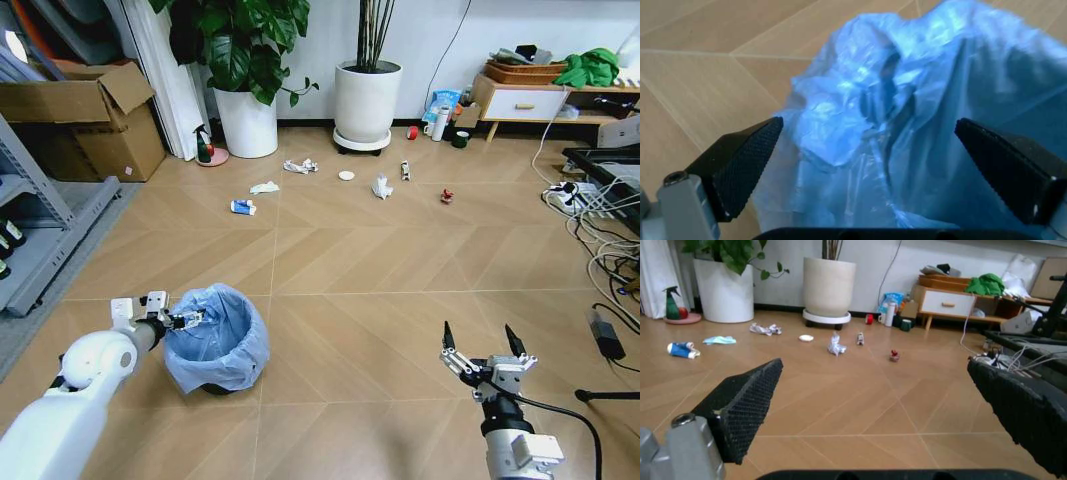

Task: Pick up the trash bin and place the garbage on the floor into it.

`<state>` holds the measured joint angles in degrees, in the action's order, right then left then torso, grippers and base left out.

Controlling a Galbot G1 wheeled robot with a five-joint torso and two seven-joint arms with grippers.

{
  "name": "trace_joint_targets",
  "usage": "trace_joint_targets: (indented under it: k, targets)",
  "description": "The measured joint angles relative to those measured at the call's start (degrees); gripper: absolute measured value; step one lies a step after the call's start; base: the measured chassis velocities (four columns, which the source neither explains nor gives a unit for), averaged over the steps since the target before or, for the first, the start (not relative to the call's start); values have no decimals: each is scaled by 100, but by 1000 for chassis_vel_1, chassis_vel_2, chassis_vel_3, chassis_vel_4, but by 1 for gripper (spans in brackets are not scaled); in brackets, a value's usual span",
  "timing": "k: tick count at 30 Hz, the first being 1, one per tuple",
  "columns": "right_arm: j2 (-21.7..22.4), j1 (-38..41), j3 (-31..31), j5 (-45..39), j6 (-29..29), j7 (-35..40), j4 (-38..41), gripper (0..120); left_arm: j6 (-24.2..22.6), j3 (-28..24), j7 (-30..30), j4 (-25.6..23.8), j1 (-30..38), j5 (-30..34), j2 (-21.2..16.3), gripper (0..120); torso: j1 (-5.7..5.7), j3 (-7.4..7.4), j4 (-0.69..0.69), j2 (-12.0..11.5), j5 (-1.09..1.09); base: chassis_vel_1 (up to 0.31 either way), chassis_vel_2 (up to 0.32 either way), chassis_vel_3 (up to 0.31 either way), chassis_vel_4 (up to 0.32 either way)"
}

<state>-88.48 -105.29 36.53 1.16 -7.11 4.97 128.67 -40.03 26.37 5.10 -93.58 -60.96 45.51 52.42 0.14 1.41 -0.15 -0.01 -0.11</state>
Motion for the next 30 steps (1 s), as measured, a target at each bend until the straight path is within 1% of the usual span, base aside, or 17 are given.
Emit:
trace_joint_targets:
  k: [3,11,13,14,15,16,17,20,21,23,24,25,26,29,30]
  targets:
    - [-7,28,8,-21,1,22,-25,100,-72,-50,-41,202,90,-43,0,100,0,0,1,0,0,0,0,0,0]
    - [-8,65,13,-49,6,34,-45,100,-127,-111,-92,383,168,-168,-11,100,0,-1,0,0,0,0,0,0,0]
    - [-3,66,20,-62,7,38,-46,100,-129,-142,-90,464,212,-254,-2,92,0,0,1,0,0,0,0,0,0]
    - [-3,66,20,-62,7,38,-46,100,-129,-142,-90,464,212,-254,-2,92,0,0,1,0,0,0,0,0,0]
    - [-3,66,21,-65,8,39,-46,100,-129,-151,-83,481,222,-264,3,89,0,0,0,0,0,0,0,0,0]
    - [-3,67,25,-67,8,44,-46,100,-139,-159,-82,501,227,-263,5,83,0,0,0,0,-1,0,0,0,0]
    - [-3,67,25,-67,8,44,-46,100,-139,-159,-82,501,227,-263,5,83,0,0,0,0,-1,0,0,0,0]
    - [-5,68,28,-68,8,49,-41,100,-170,-161,-82,508,211,-258,4,66,0,-1,1,0,0,0,0,0,0]
    - [-5,68,28,-68,8,49,-41,100,-170,-161,-82,508,211,-258,4,66,0,-1,1,0,0,0,0,0,0]
    - [-8,68,28,-68,8,50,-39,100,-174,-161,-82,518,202,-258,4,60,0,-1,1,0,0,0,0,0,0]
    - [-12,69,28,-68,8,50,-34,100,-175,-159,-86,529,197,-258,3,53,0,-1,0,0,1,0,0,0,0]
    - [-18,69,28,-68,8,50,-27,100,-174,-155,-89,535,190,-258,3,49,0,-1,0,0,2,0,0,0,0]
    - [-18,69,28,-68,8,50,-27,100,-174,-155,-89,535,190,-258,3,49,0,-1,0,0,2,0,0,0,0]
    - [-20,67,35,-71,8,51,-6,100,-153,-151,-107,539,169,-265,7,33,-1,-1,1,1,2,0,0,0,0]
    - [-20,67,40,-73,8,52,0,100,-146,-151,-109,539,166,-267,11,30,-1,-1,1,1,2,0,0,0,0]
